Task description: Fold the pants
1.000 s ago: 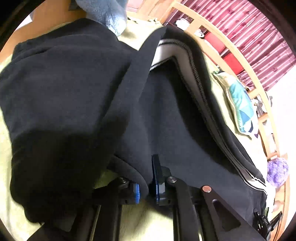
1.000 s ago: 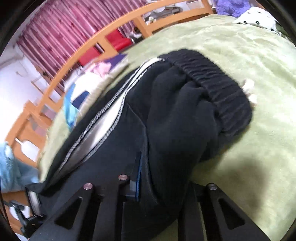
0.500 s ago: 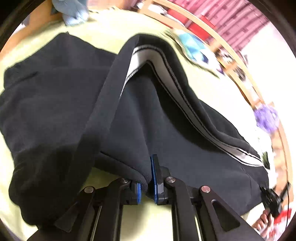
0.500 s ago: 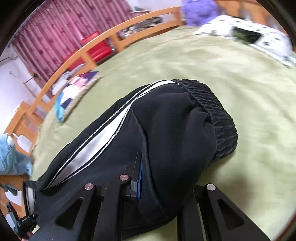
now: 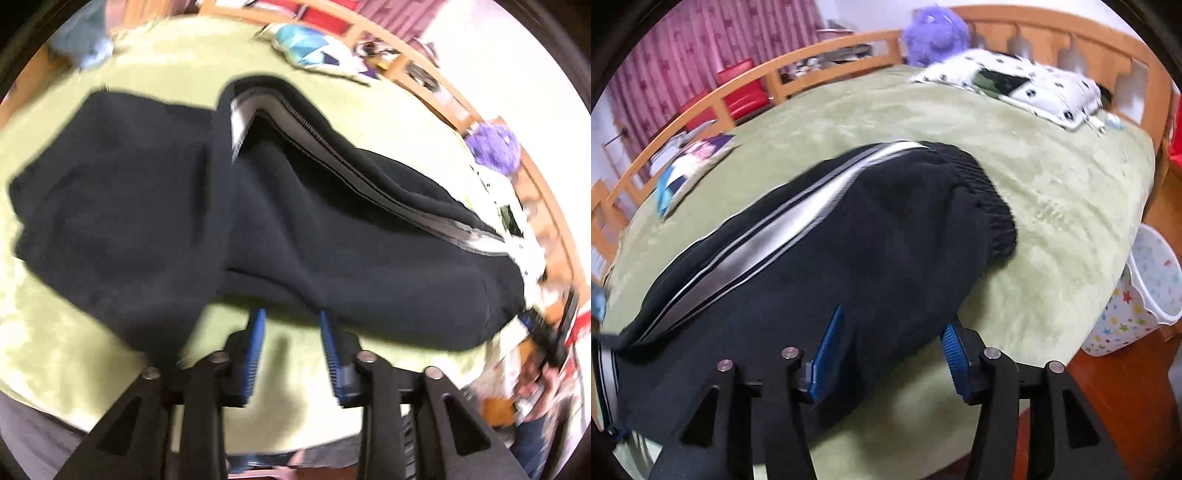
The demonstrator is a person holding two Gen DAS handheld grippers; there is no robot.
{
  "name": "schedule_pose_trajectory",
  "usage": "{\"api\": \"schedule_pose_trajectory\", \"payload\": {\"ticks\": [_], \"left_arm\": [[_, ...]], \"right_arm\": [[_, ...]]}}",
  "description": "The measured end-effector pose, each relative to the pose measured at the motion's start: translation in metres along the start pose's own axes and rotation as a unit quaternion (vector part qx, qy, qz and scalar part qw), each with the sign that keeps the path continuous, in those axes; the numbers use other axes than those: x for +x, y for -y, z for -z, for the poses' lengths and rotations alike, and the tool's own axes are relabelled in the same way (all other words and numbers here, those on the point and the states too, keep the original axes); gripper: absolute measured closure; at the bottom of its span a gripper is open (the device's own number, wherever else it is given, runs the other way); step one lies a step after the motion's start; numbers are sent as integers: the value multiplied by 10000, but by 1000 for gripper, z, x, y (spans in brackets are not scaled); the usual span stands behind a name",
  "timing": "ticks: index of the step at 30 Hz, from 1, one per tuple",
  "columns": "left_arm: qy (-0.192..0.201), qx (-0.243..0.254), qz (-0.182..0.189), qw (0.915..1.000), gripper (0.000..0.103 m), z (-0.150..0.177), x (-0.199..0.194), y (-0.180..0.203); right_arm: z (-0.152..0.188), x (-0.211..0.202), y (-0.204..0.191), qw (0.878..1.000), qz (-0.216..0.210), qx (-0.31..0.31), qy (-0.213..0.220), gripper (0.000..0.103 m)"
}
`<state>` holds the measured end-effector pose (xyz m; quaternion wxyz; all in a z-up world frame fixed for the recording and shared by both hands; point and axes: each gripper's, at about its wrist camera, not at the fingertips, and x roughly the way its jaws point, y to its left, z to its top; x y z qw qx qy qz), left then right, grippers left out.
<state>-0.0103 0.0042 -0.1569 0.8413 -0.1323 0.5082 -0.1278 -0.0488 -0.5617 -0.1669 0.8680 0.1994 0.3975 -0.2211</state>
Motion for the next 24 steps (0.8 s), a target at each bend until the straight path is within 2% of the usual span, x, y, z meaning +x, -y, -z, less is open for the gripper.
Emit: {"api": "schedule_pose_trajectory", "payload": {"ticks": [1,4,6,9,11,14,17,20,24], "left_arm": [[102,146,-47,9998,58,3,-8,1],[427,463,-264,9977,57,12,-33,-9],[501,593,-392,9962,57,19,-42,-16],[533,679,-392,9955,44,15,-39,-7],[640,633,-725,9933,41,-12,-14,-3],[779,596,-1246,9873,41,-17,0,-6],[871,400,-1592,9826,41,-25,2,-22],[811,142,-1491,9854,40,-28,-2,-49],[716,150,-933,9929,40,-29,3,-63]], "right_arm": [[1,-4,-7,10000,8,-22,38,49],[6,-20,-31,9996,-203,-157,143,47],[8,-24,-50,9990,-346,-246,136,47],[14,-26,-76,9980,-502,-354,122,47],[17,-22,-94,9971,-627,-422,11,47],[22,-21,-113,9956,-833,-418,-65,47],[28,-24,-125,9943,-987,-389,-118,47],[32,-26,-135,9940,-1008,-415,-125,47],[40,-20,-149,9923,-1110,-486,-261,47]]}}
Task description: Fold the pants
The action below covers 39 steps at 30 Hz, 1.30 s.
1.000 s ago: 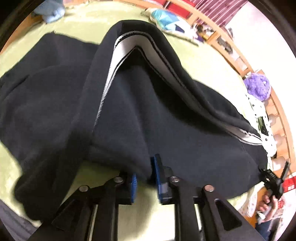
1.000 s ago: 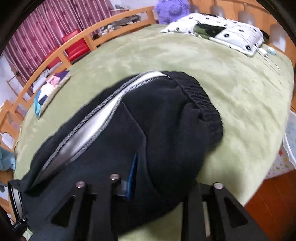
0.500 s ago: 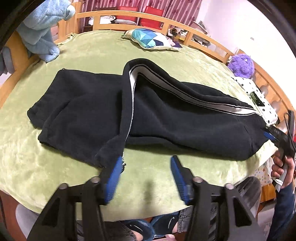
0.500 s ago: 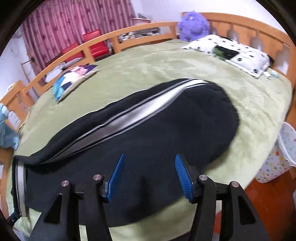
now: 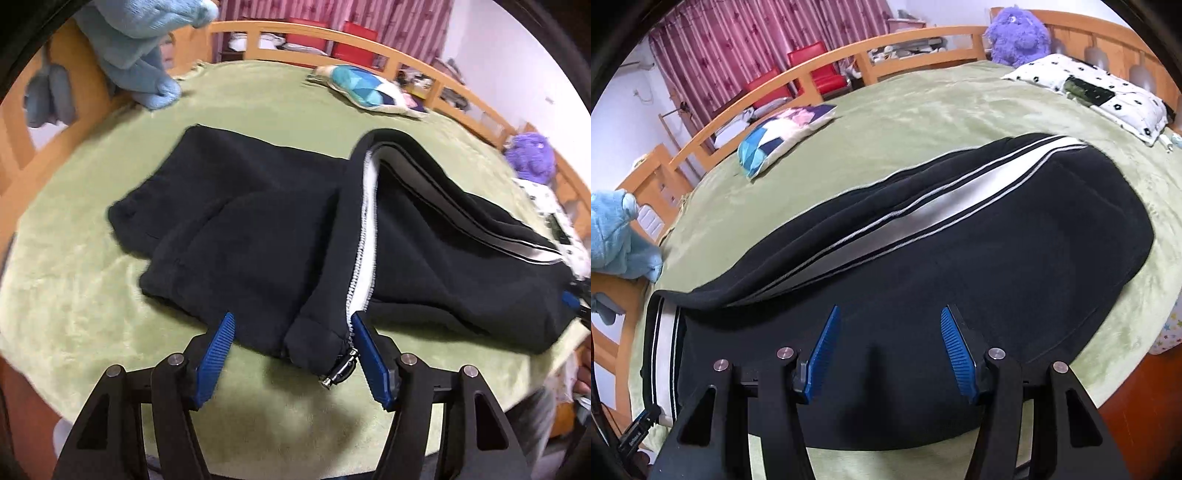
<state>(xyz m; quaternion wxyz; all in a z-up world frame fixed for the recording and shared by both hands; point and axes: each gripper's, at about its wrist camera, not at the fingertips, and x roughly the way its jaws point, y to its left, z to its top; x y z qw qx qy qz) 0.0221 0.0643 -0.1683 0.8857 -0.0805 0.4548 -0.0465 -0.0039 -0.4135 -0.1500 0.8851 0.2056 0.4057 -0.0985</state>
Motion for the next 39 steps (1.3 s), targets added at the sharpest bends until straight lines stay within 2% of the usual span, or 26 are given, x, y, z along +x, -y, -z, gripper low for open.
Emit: {"api": "schedule_pose_trajectory", "payload": {"ticks": [3,4,5,6,8,10,12,15,17,22,26,29,31,32,33,36,39], "left_arm": [[-158,115,463,9987,40,-1,9,11],[-191,139,514,9984,46,-1,14,16],[-238,144,510,9983,59,-1,18,21],[-336,144,581,9976,80,-2,22,24],[-286,81,610,9977,81,-7,17,22],[62,131,457,9989,81,-22,-3,13],[362,237,273,9987,81,-40,-19,5],[683,252,-426,9964,81,-87,-32,-15],[868,183,-645,9940,81,-117,-32,-28],[879,265,-797,9926,81,-181,3,-43],[656,384,-858,9934,81,-217,42,-48],[485,444,-1043,9924,74,-234,71,-51],[392,484,-1366,9887,57,-241,86,-51],[433,530,-1499,9863,55,-244,89,-52],[489,535,-1509,9859,51,-243,88,-53],[533,386,-1141,9913,41,-235,74,-58],[483,316,-792,9952,41,-217,56,-63]], "right_arm": [[7,6,-8,9999,-34,-76,-92,47],[10,9,-11,9999,-52,-88,-131,47],[13,11,-14,9998,-67,-95,-167,47],[15,13,-17,9997,-82,-110,-200,47],[19,14,-25,9994,-79,-242,-234,47],[18,11,-29,9990,31,-419,-173,48],[14,8,-34,9978,175,-629,-88,50],[9,6,-38,9964,243,-810,-9,50],[4,8,-41,9961,228,-853,-33,50],[-3,15,-49,9942,356,-1017,-60,50],[-10,22,-52,9929,538,-1059,-75,50],[-14,32,-51,9936,581,-960,-160,50],[-16,40,-51,9940,603,-883,-234,50],[-16,44,-52,9944,588,-834,-284,50],[-16,47,-52,9945,579,-813,-314,50],[-14,56,-59,9945,537,-799,-413,50],[-9,59,-69,9941,458,-881,-433,50]]}}
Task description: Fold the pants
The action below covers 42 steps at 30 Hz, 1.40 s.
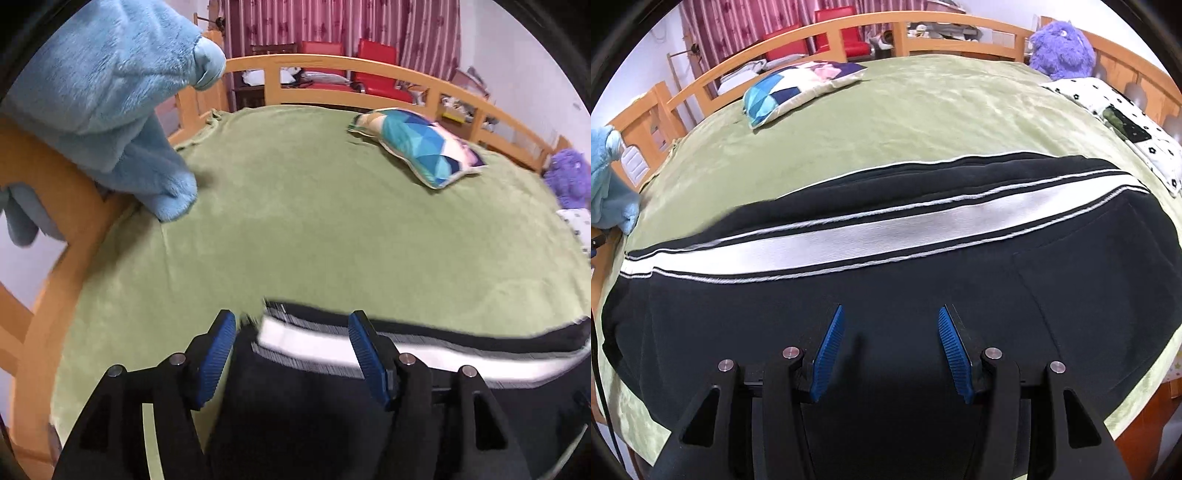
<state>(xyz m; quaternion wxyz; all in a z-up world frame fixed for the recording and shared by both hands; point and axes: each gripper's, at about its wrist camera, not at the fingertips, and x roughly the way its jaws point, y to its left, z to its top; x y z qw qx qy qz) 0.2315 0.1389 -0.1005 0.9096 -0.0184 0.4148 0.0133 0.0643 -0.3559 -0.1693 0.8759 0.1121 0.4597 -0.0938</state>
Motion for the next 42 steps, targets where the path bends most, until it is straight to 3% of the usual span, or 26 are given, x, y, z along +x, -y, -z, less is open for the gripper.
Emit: {"api": "schedule_pose_trajectory", "payload": {"ticks": [5,11,13,18,23,24,25,26,28,33,36,38,41,42], "left_arm": [[-204,-359,732,9965,41,66,-33,-6],[-700,-1135,845,9875,42,140,-24,-31],[-855,-1488,940,9807,43,148,-12,-45],[-819,-1788,1038,9750,43,147,12,-54],[-822,-2453,1266,9576,44,138,36,-66],[-784,-2480,1229,9577,58,135,38,-66],[-752,-2446,1226,9589,86,133,39,-66],[-755,-2380,1348,9589,95,129,38,-66],[-701,-2422,1336,9584,96,127,21,-72],[-435,-2440,1502,9571,96,128,-38,-87],[-532,-2134,1138,9688,96,133,-44,-77],[-812,-2072,908,9707,95,139,-30,-74],[-1321,-2125,574,9665,77,153,-14,-77],[-1308,-2139,567,9664,69,158,-13,-77]], "right_arm": [[10,-10,-13,9998,-176,-44,71,50],[23,-19,-20,9997,-227,-96,47,50],[26,-20,-20,9998,-184,-107,26,50],[28,-20,-16,9999,-102,-23,-51,50],[26,-21,-12,9999,20,86,-70,50],[26,-22,-12,9999,36,109,-69,50],[25,-21,-11,9999,38,135,-75,50],[24,-20,-12,9998,27,156,-91,50],[23,-20,-12,9997,-14,203,-109,50],[27,-34,-12,9998,-74,106,117,50],[31,-35,-6,9998,-98,150,111,50],[35,-32,1,9995,-126,277,45,50],[42,-35,9,9994,-130,326,10,50],[43,-38,10,9995,-99,298,37,50]]}}
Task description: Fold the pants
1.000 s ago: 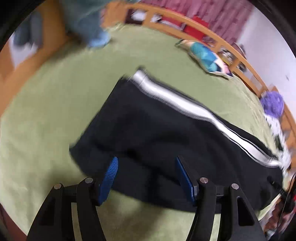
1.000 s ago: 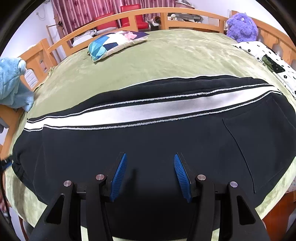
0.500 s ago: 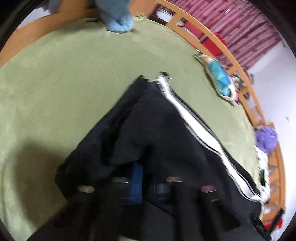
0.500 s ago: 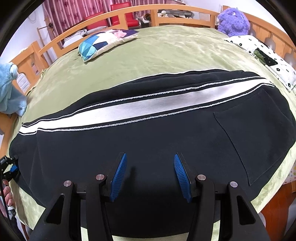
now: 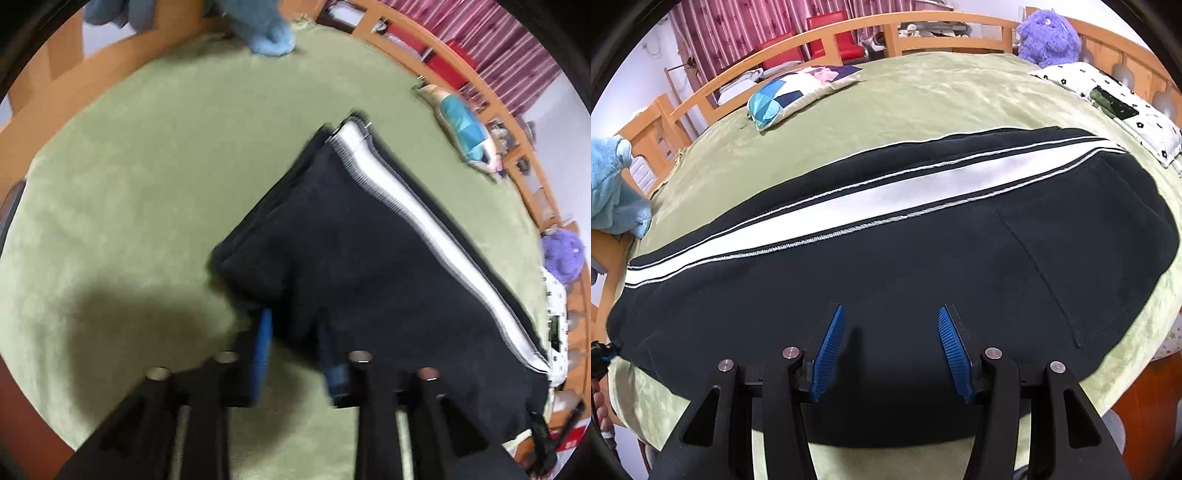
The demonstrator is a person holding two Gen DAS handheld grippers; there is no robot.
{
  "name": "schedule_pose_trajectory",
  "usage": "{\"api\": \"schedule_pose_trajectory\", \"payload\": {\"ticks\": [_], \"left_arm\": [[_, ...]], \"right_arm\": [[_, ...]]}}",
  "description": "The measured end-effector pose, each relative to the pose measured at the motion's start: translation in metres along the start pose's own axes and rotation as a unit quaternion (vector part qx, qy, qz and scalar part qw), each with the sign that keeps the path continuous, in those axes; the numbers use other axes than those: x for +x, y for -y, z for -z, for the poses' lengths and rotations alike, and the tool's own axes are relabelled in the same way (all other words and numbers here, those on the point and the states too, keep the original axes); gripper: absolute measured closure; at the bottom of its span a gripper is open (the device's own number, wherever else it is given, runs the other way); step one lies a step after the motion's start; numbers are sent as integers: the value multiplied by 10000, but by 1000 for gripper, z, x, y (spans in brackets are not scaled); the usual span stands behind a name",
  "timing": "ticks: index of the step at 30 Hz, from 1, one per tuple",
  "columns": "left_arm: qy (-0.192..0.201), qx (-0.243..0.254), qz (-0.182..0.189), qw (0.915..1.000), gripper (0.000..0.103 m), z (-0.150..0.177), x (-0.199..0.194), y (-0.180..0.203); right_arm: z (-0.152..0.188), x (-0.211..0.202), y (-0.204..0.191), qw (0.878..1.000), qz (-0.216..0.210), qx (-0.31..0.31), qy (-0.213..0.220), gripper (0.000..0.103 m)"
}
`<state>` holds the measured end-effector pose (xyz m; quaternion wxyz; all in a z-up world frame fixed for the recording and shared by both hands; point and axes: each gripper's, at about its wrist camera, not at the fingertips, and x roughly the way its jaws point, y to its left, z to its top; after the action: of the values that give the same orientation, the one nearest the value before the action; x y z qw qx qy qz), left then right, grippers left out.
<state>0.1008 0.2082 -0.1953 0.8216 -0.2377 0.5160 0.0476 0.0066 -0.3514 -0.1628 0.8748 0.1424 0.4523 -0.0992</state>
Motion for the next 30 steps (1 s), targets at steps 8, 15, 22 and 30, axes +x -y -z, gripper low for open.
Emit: {"api": "schedule_pose_trajectory", "payload": {"ticks": [8,15,22,30], "left_arm": [[397,-333,361,9980,32,20,13,-18],[684,-874,575,9922,81,-16,30,-25],[810,-415,380,9951,68,-24,-7,-19],[347,253,-597,9973,45,22,-11,14]], "right_arm": [[5,-12,29,9995,231,198,52,50],[4,-8,32,9986,228,474,-73,50],[5,-18,33,9987,279,415,95,50],[10,-34,101,9955,432,786,299,49]]}}
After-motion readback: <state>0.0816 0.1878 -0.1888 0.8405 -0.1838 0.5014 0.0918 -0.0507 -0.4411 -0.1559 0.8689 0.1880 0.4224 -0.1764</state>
